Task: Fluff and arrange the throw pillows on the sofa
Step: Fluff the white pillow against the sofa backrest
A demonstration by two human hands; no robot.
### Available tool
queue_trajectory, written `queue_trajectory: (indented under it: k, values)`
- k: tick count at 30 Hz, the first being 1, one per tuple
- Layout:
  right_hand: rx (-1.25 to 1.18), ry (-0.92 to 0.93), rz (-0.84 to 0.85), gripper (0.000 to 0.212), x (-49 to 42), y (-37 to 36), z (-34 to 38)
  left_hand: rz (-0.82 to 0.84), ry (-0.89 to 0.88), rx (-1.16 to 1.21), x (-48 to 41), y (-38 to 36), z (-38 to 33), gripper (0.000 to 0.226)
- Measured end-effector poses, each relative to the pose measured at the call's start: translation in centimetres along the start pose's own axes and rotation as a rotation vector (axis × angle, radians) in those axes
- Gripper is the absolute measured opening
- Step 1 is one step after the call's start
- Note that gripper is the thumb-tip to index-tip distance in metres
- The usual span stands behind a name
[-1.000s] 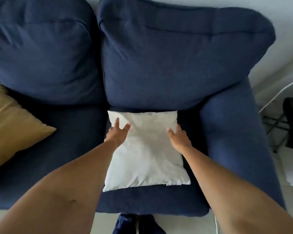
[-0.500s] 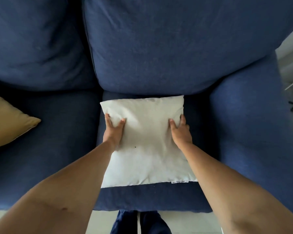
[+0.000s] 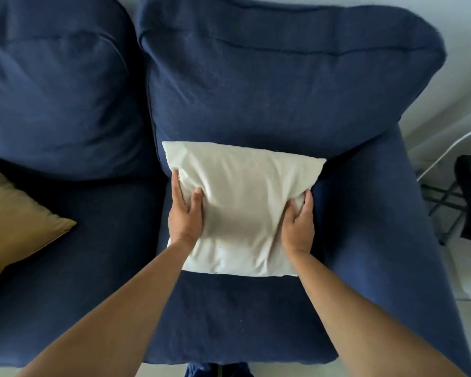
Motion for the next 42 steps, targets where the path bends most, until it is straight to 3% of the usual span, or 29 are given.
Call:
queue_trajectory:
  k: [5, 17, 26, 34, 42]
  values:
    - [-0.020, 0.080, -0.019, 0.054, -2.5, 1.7, 2.7, -0.019, -0.024, 0.006, -0.1, -1.1, -1.5, 0.069]
    - [0.183, 0.065, 0.094, 0.062, -5.6, 2.3, 2.8, 0.181, 0.019, -0.062, -3.0, -2.8, -2.6, 0.074]
    - [0.355, 0.175, 0.079, 0.056, -4.0, 2.2, 4.7, 0.174, 0.029, -0.145, -2.0, -1.3, -2.5, 0.073]
    - [0.264, 0.315, 0.216, 0.044, 0.9, -2.3, 13.0, 0.070, 0.057, -0.185, -2.3, 7.7, -2.7, 0.055]
    - [0.242, 0.401, 0.373, 0.037, 12.0, -13.6, 22.7, -0.036, 0.127, -0.134, -4.2, 24.6, 3.1, 0.051]
Point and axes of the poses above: each hand's wrist, its own x-axis away from the middle knuckle, its own y-axis out of the back of the hand, z = x × y, the point moved 3 cm from there along -x, towards the middle knuckle, and after that the axes turned 1 degree about y, right-handed, at the moved point
